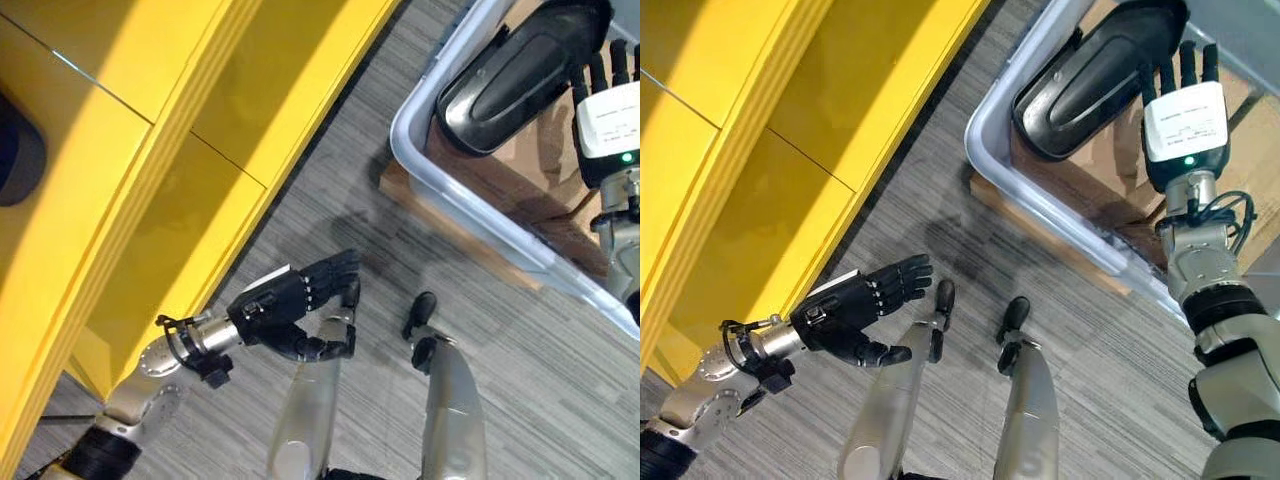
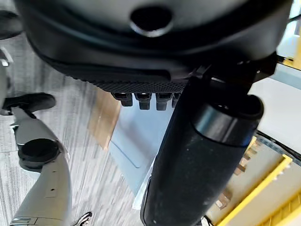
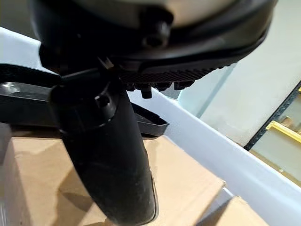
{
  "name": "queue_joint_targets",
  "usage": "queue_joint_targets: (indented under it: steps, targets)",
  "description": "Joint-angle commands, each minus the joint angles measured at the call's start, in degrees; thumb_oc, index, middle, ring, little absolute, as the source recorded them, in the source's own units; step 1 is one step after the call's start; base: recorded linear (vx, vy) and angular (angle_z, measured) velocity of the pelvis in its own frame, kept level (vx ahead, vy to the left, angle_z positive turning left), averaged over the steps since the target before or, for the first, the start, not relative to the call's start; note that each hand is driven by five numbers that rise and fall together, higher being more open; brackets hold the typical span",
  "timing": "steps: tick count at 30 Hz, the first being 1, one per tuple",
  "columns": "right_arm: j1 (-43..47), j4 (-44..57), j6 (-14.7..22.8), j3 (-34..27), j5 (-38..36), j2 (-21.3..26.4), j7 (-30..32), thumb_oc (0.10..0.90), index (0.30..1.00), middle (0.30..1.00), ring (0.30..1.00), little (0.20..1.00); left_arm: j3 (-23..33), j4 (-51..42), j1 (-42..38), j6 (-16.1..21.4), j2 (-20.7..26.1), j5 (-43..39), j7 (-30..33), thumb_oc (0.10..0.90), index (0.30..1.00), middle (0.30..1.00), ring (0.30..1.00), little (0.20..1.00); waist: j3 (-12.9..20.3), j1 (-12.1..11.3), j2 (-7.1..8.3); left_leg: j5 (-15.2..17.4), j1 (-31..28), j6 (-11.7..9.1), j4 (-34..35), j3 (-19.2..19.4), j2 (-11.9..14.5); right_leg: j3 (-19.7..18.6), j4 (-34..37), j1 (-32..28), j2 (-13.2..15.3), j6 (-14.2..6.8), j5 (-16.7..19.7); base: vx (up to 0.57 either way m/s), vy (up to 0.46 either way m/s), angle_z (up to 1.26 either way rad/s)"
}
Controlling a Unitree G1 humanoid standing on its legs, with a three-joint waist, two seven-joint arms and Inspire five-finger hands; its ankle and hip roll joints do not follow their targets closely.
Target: Move parts from the plastic box to the shelf.
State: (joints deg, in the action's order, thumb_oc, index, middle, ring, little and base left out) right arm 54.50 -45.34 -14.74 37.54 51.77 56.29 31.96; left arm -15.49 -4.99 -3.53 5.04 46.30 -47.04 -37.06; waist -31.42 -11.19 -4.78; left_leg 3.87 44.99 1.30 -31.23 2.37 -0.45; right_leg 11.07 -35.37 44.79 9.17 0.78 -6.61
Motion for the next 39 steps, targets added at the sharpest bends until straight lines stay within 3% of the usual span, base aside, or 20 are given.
queue_joint_targets:
  steps: [1, 9, 10, 14, 19, 20, 21, 22, 24, 28, 31, 39]
  targets:
    - [8.1, 1.3, -2.3, -0.6, 1.5, 7.7, 7.9, 0.900, 1.000, 1.000, 1.000, 1.000, 1.4, -6.4, 2.2, 3.9, -2.6, -3.3, -3.4, 0.900, 1.000, 1.000, 1.000, 1.000, 1.6, 0.7, -3.91, -2.5, -2.6, -0.6, 9.2, -2.5, -3.3, 0.7, -11.2, -4.1, -4.3, 0.7, -12.9, 0.03, 0.020, 0.08]
    - [11.1, 1.6, 5.8, 0.5, -3.6, 7.4, 13.2, 0.900, 1.000, 1.000, 1.000, 1.000, 1.1, -5.2, 2.7, 5.1, -3.2, -3.0, -2.7, 0.900, 1.000, 1.000, 1.000, 1.000, 1.6, 0.5, -5.18, -1.9, 1.7, 0.0, 6.1, -2.5, -3.6, -0.1, -15.7, 1.1, -3.7, 1.2, -14.0, -0.01, 0.022, 0.01]
    - [10.6, 2.4, 8.4, 0.1, -3.7, 7.4, 9.4, 0.900, 1.000, 1.000, 1.000, 1.000, 1.4, -5.5, 3.0, 5.0, -3.5, -2.8, -2.3, 0.900, 1.000, 1.000, 1.000, 1.000, 1.6, 0.5, -5.28, -1.8, 2.3, 0.1, 5.8, -2.4, -3.6, -0.2, -16.3, 1.9, -3.5, 1.2, -14.1, -0.01, 0.032, 0.00]
    - [11.6, 2.2, 10.4, 2.4, -8.3, 7.3, 1.7, 0.900, 1.000, 1.000, 1.000, 1.000, 1.6, -5.4, 2.8, 5.1, -3.1, -3.0, -1.8, 0.900, 1.000, 1.000, 1.000, 1.000, 1.6, 0.3, -5.38, -1.9, 3.4, 0.2, 5.4, -2.2, -3.4, -0.2, -17.2, 3.1, -3.2, 1.2, -14.3, 0.00, 0.000, 0.00]
    - [14.3, 0.4, 10.7, 7.0, -16.6, 6.9, -10.6, 0.900, 1.000, 1.000, 1.000, 1.000, 1.8, -4.7, 2.4, 5.0, -2.0, -3.4, -1.6, 0.900, 1.000, 1.000, 1.000, 1.000, 1.6, 0.0, -5.50, -1.7, 5.6, 0.3, 3.8, -2.2, -3.3, -0.2, -19.4, 5.4, -3.0, 1.3, -14.6, 0.00, 0.000, 0.00]
    - [15.5, 0.1, 10.1, 8.3, -17.8, 6.6, -15.9, 0.549, 0.509, 0.509, 0.509, 0.509, 1.6, -4.4, 2.3, 5.2, -1.9, -3.2, -1.5, 0.900, 1.000, 1.000, 1.000, 1.000, 1.6, -0.1, -5.56, -1.7, 6.1, 0.3, 3.6, -2.2, -3.2, -0.4, -19.8, 6.0, -3.0, 1.4, -14.7, 0.00, 0.000, 0.00]
    - [15.6, -0.1, 10.0, 8.8, -18.5, 6.5, -17.0, 0.500, 0.440, 0.440, 0.440, 0.440, 1.7, -4.5, 2.3, 5.0, -2.0, -3.1, -1.4, 0.900, 1.000, 1.000, 1.000, 1.000, 1.6, -0.2, -5.55, -1.7, 6.2, 0.4, 3.5, -2.2, -3.2, -0.3, -19.9, 6.1, -3.0, 1.4, -14.7, 0.01, -0.045, 0.02]
    - [15.5, -0.6, 8.5, 9.8, -27.4, 6.5, -23.0, 0.400, 0.300, 0.300, 0.300, 0.300, 2.0, -5.1, 2.5, 4.6, -1.9, -2.7, -0.7, 0.900, 1.000, 1.000, 1.000, 1.000, 1.6, -0.3, -5.52, -1.7, 7.1, 0.4, 3.1, -2.4, -3.1, -0.4, -20.6, 7.0, -3.1, 1.5, -14.8, 0.01, -0.057, 0.06]
    - [15.1, -1.7, 7.0, 9.6, -28.8, 5.7, -29.6, 0.400, 0.300, 0.300, 0.300, 0.300, 1.9, -5.9, 2.4, 3.8, -1.8, -2.0, 0.5, 0.900, 1.000, 1.000, 1.000, 1.000, 1.6, -0.4, -5.36, -1.6, 7.7, 0.5, 2.6, -2.6, -3.2, -0.4, -21.1, 7.5, -3.1, 1.6, -15.0, 0.02, -0.065, 0.08]
    - [15.9, -5.5, 8.1, 11.3, -28.6, 5.0, -32.9, 0.400, 0.300, 0.300, 0.300, 0.300, 1.7, -5.9, 1.5, 2.9, -1.5, -1.5, 0.8, 0.900, 1.000, 1.000, 1.000, 1.000, 1.6, -0.8, -5.20, -1.5, 9.0, 0.5, 1.7, -3.0, -3.3, -0.3, -22.1, 8.6, -3.2, 1.7, -15.2, 0.01, -0.066, 0.01]
    - [16.8, -8.2, 8.3, 12.6, -27.9, 4.6, -38.9, 0.400, 0.300, 0.300, 0.300, 0.300, 1.5, -6.1, 1.4, 2.4, -1.6, -0.2, 1.0, 0.900, 1.000, 1.000, 1.000, 1.000, 1.6, -1.1, -5.12, -1.3, 10.2, 0.5, 0.9, -3.5, -3.3, -0.3, -22.8, 9.6, -3.3, 1.8, -15.4, 0.00, -0.063, 0.08]
    - [15.4, -8.3, 12.1, 12.8, -25.2, 5.6, -34.8, 0.400, 0.300, 0.300, 0.300, 0.300, 1.7, -6.8, 2.6, 2.8, -1.7, 1.3, 0.5, 0.900, 1.000, 1.000, 1.000, 1.000, 1.6, -0.9, -4.70, -0.9, 10.5, 0.6, -0.3, -3.8, -3.2, -0.4, -23.1, 9.8, -3.6, 1.7, -15.2, -0.01, -0.036, 0.01]
